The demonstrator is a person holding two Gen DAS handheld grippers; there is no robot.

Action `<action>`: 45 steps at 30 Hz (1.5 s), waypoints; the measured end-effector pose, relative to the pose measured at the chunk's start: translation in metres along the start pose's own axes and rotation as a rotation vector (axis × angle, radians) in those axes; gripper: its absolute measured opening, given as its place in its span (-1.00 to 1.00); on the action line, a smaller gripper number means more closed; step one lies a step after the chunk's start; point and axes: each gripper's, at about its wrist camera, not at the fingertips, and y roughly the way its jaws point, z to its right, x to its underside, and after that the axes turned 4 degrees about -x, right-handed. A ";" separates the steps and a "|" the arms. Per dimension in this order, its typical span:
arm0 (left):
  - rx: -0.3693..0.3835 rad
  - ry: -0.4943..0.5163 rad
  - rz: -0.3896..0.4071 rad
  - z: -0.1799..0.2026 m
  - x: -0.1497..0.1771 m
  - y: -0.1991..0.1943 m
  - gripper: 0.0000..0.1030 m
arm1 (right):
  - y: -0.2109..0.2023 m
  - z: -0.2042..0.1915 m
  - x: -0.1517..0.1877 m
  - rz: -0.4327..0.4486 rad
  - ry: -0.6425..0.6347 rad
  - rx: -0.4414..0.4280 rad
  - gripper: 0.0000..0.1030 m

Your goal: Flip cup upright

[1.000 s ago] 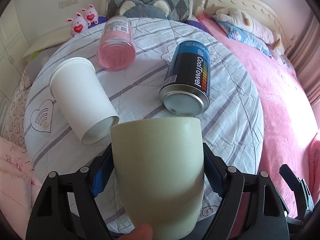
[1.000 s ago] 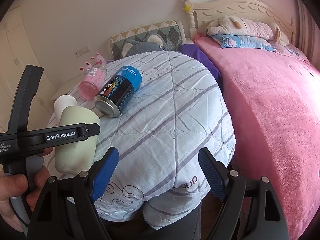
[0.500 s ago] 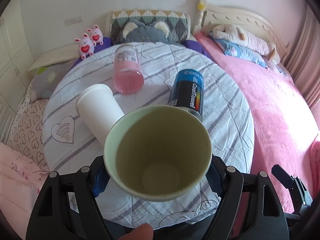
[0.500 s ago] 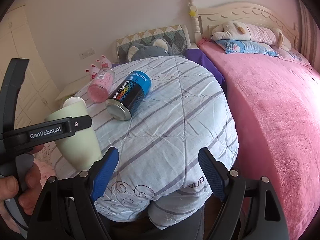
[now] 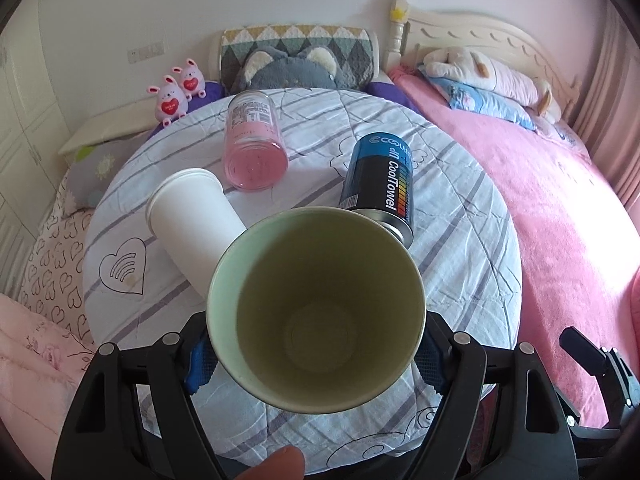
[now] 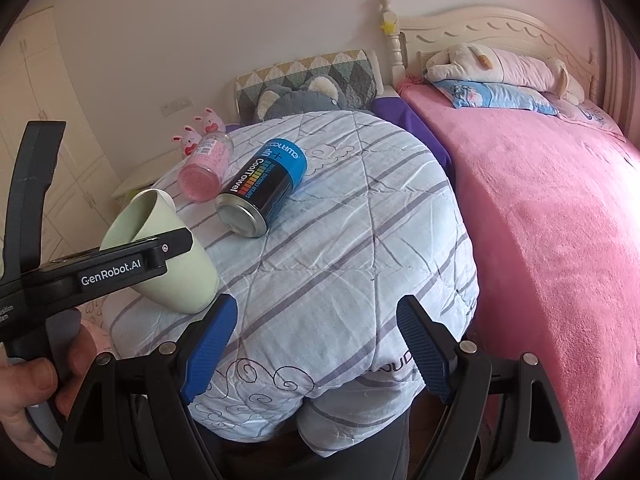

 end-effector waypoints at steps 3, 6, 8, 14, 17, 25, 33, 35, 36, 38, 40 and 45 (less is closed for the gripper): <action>-0.014 0.010 -0.001 0.001 0.000 -0.003 0.60 | 0.000 0.001 0.000 0.001 0.002 -0.001 0.61; -0.019 0.015 0.030 0.001 -0.002 -0.010 0.89 | -0.001 0.000 0.000 0.002 0.002 -0.005 0.61; -0.019 0.014 0.042 0.001 -0.004 -0.014 0.90 | -0.001 0.000 0.000 0.004 0.000 -0.002 0.61; -0.031 0.023 0.058 -0.001 -0.007 -0.024 0.90 | -0.006 -0.004 -0.002 0.016 -0.004 -0.004 0.61; -0.036 0.027 0.085 -0.003 -0.006 -0.038 0.90 | -0.012 -0.007 -0.004 0.033 -0.008 -0.005 0.61; -0.097 0.035 0.199 -0.019 0.005 -0.096 0.99 | -0.054 -0.035 -0.016 0.183 -0.056 -0.027 0.62; -0.179 -0.014 0.259 -0.052 0.033 -0.144 0.99 | -0.085 -0.073 -0.017 0.268 -0.142 -0.031 0.62; -0.209 -0.031 0.260 -0.062 0.043 -0.150 0.99 | -0.086 -0.080 -0.012 0.267 -0.163 -0.039 0.62; -0.220 -0.038 0.258 -0.066 0.047 -0.152 0.99 | -0.086 -0.084 -0.008 0.260 -0.174 -0.043 0.62; -0.239 -0.054 0.251 -0.074 0.055 -0.154 0.99 | -0.082 -0.090 -0.003 0.242 -0.186 -0.051 0.62; -0.253 -0.069 0.241 -0.081 0.063 -0.155 0.99 | -0.077 -0.096 0.004 0.224 -0.199 -0.062 0.62; -0.276 -0.099 0.215 -0.094 0.082 -0.156 0.99 | -0.067 -0.111 0.017 0.183 -0.229 -0.078 0.62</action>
